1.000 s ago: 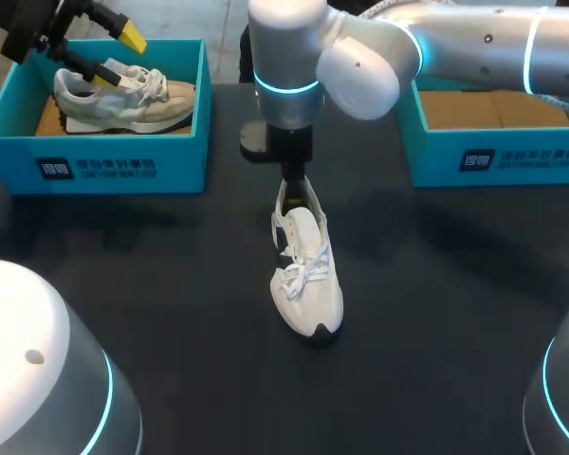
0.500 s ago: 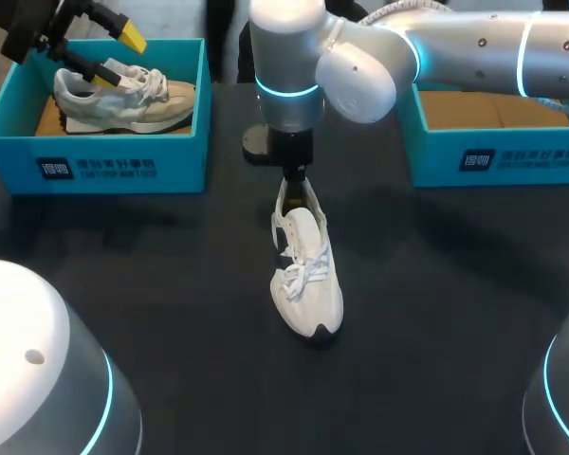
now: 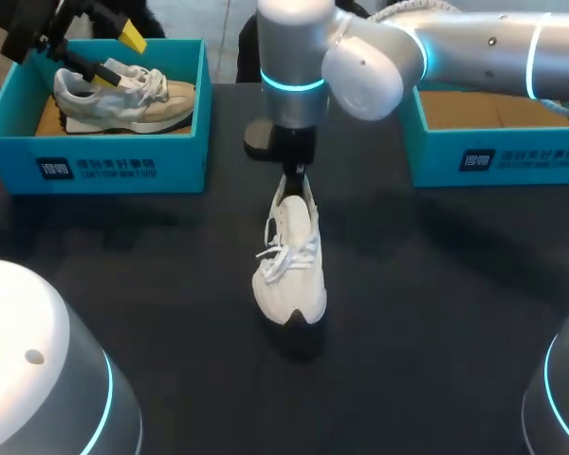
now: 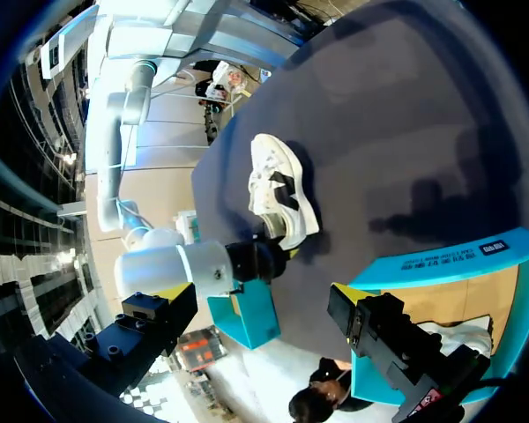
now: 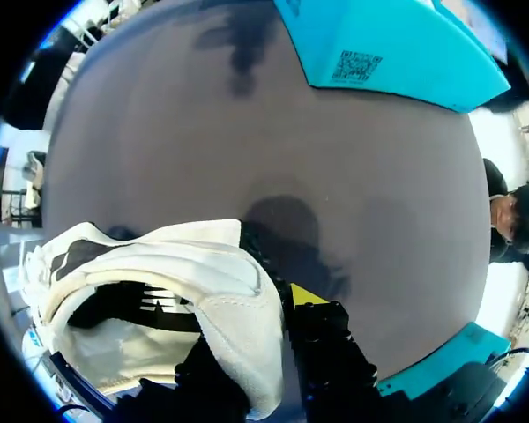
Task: Take the shoe out of the shoebox, open the shoe tongue, remove and reinsert the insole, then place the shoe into the shoebox
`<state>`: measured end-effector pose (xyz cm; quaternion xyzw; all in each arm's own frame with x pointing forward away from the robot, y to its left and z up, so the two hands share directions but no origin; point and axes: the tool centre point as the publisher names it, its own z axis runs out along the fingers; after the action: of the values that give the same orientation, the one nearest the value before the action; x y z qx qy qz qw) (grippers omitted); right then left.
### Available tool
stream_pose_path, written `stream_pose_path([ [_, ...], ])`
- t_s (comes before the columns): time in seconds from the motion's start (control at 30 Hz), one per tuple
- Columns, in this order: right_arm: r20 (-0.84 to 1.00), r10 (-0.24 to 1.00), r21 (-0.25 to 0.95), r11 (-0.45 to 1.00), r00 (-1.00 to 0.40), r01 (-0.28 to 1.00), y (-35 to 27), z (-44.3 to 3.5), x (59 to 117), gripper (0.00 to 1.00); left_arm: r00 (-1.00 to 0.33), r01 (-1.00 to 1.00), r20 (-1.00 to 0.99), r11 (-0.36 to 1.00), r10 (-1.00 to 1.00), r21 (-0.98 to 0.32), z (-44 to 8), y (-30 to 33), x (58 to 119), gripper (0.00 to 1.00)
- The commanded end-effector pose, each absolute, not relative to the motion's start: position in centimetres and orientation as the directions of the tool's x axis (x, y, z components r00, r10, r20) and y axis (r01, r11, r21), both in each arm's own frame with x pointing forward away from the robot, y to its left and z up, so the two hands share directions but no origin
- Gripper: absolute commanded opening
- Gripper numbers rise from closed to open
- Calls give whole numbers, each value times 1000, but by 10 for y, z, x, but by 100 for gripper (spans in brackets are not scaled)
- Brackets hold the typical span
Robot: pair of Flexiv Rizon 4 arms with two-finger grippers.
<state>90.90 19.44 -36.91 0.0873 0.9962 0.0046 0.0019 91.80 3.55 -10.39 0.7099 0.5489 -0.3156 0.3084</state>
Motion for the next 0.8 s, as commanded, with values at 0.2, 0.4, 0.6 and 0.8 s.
stream_pose_path([
  [0.2, 3, 196, -2, 981, -981, 196, 182, -289, 899, 0, 199, 974, -784, -207, 587, 93, -104, 35, 917, 100],
  [0.4, 11, 239, -9, 971, -971, 239, 177, -243, 897, 0, 199, 974, -784, -207, 587, 93, -104, 35, 917, 100],
  [0.6, -20, 244, -40, 969, -970, 244, 174, -213, 899, 0, 199, 974, -784, -207, 587, 93, -104, 35, 917, 100],
  [0.8, -42, 244, -14, 969, -969, 245, 178, -202, 899, 0, 199, 974, -784, -207, 587, 93, -104, 35, 917, 100],
])
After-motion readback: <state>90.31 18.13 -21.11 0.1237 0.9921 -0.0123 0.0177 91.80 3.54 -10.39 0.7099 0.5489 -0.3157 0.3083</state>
